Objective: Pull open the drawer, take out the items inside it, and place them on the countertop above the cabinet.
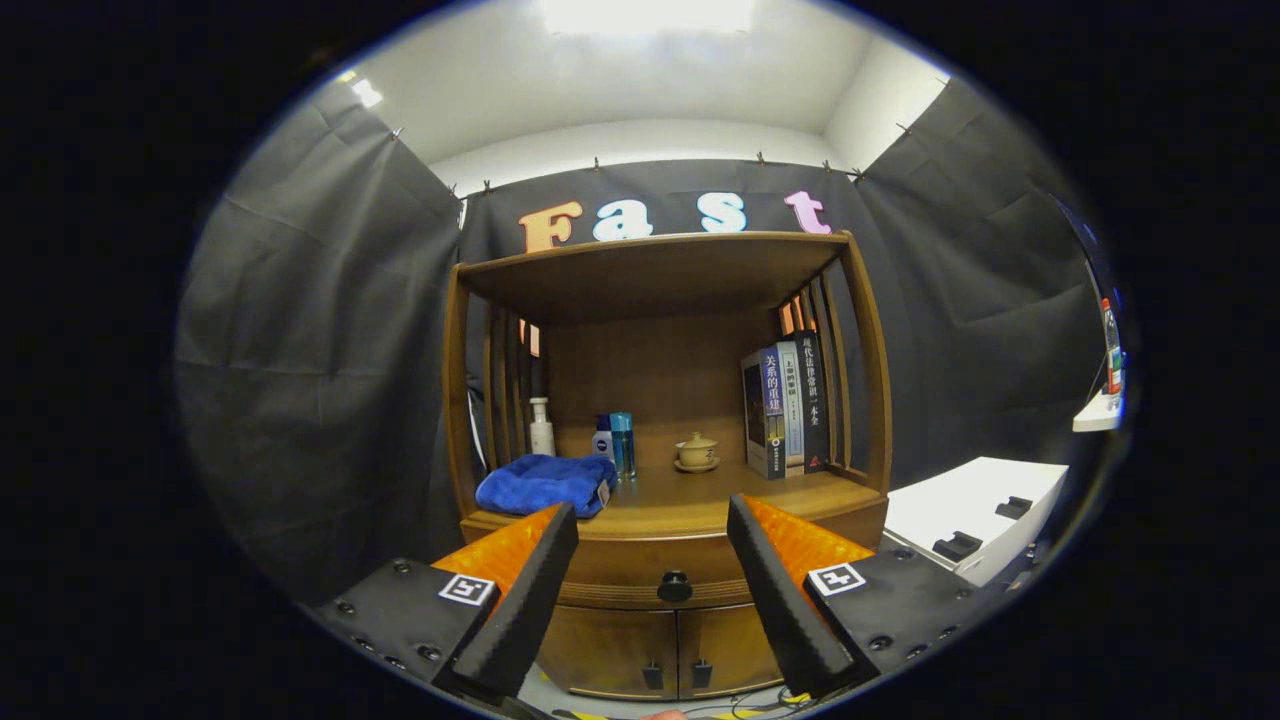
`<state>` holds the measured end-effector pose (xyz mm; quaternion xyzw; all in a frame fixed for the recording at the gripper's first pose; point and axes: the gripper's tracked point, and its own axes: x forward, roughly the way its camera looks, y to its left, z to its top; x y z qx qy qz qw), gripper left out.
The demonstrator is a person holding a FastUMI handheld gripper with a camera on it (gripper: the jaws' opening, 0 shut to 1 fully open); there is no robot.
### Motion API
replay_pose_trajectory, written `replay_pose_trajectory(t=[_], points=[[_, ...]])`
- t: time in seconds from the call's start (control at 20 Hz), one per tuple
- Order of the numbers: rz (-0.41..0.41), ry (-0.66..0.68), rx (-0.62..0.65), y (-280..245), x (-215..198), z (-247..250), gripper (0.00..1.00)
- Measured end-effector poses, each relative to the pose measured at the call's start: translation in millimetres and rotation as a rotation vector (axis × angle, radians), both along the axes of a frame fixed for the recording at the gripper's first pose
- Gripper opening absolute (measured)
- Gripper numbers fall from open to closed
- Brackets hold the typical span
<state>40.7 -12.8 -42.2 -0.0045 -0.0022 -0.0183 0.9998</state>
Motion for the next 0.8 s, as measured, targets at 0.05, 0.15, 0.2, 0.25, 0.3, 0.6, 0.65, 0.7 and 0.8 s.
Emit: replay_pose_trajectory(t=[0.05, 0.15, 0.2, 0.25, 0.3, 0.6, 0.65, 0.7, 0.8], points=[[-0.002, -0.002, 0.0, -2.8, 9.9, -6.8, 0.98], [-0.009, 0.034, -0.015, -14.1, 30.6, -41.4, 0.98], [-0.019, 0.066, -0.035, -21.5, 39.7, -62.3, 0.98], [-0.028, 0.101, -0.056, -28.3, 48.5, -85.3, 0.98], [-0.032, 0.128, -0.066, -35.0, 56.9, -106.5, 0.98], [-0.033, 0.264, -0.01, -36.7, 113.1, -186.5, 0.94], [-0.043, 0.294, -0.013, -40.7, 119.0, -199.3, 0.9], [-0.053, 0.319, -0.014, -43.7, 123.3, -209.1, 0.86], [-0.054, 0.337, 0.013, -41.8, 132.8, -220.7, 0.81]])
